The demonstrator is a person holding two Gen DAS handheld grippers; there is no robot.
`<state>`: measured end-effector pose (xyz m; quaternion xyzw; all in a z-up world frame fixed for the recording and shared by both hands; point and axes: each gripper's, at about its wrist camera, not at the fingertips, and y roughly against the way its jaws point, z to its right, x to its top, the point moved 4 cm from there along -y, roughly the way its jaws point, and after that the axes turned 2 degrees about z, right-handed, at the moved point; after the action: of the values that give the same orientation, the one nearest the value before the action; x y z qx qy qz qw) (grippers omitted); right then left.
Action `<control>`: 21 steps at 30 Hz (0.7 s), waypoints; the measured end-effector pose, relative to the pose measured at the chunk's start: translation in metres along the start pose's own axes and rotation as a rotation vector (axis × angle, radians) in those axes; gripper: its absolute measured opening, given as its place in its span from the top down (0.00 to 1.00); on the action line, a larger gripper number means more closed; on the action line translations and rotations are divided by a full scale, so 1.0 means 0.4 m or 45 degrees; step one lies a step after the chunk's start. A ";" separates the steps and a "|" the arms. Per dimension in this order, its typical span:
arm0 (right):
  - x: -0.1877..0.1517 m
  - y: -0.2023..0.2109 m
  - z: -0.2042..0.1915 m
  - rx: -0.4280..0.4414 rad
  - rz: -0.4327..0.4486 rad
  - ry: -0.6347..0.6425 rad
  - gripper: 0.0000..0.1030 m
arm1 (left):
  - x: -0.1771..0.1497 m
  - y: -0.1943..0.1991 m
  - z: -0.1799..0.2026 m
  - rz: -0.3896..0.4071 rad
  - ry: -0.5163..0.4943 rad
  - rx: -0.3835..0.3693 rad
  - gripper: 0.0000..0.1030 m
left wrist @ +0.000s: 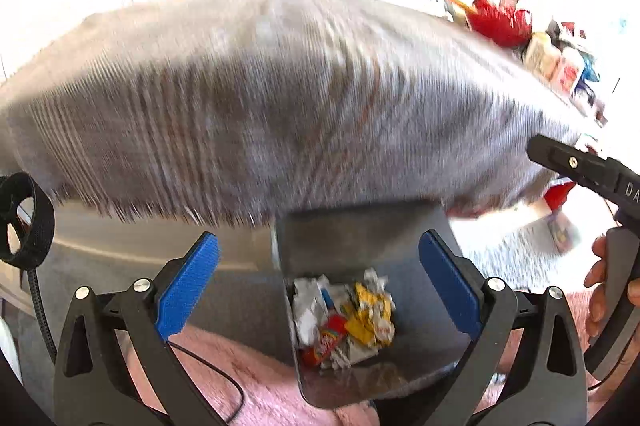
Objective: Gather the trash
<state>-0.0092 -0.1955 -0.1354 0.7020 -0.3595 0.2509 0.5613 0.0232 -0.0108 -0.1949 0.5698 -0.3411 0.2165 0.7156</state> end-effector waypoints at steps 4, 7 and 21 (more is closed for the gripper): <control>0.043 0.038 0.027 -0.048 0.091 -0.028 0.03 | 0.063 0.030 -0.024 0.095 0.002 0.045 0.08; 0.081 0.058 0.050 -0.079 0.149 -0.054 0.03 | 0.115 0.060 -0.036 0.158 -0.003 0.070 0.08; 0.206 0.153 0.032 -0.191 0.366 0.050 0.03 | 0.290 0.182 -0.051 0.426 -0.038 0.146 0.08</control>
<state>-0.0073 -0.2331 -0.0391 0.5943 -0.4629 0.3148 0.5774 0.0553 0.0185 -0.0635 0.5483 -0.4289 0.3430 0.6307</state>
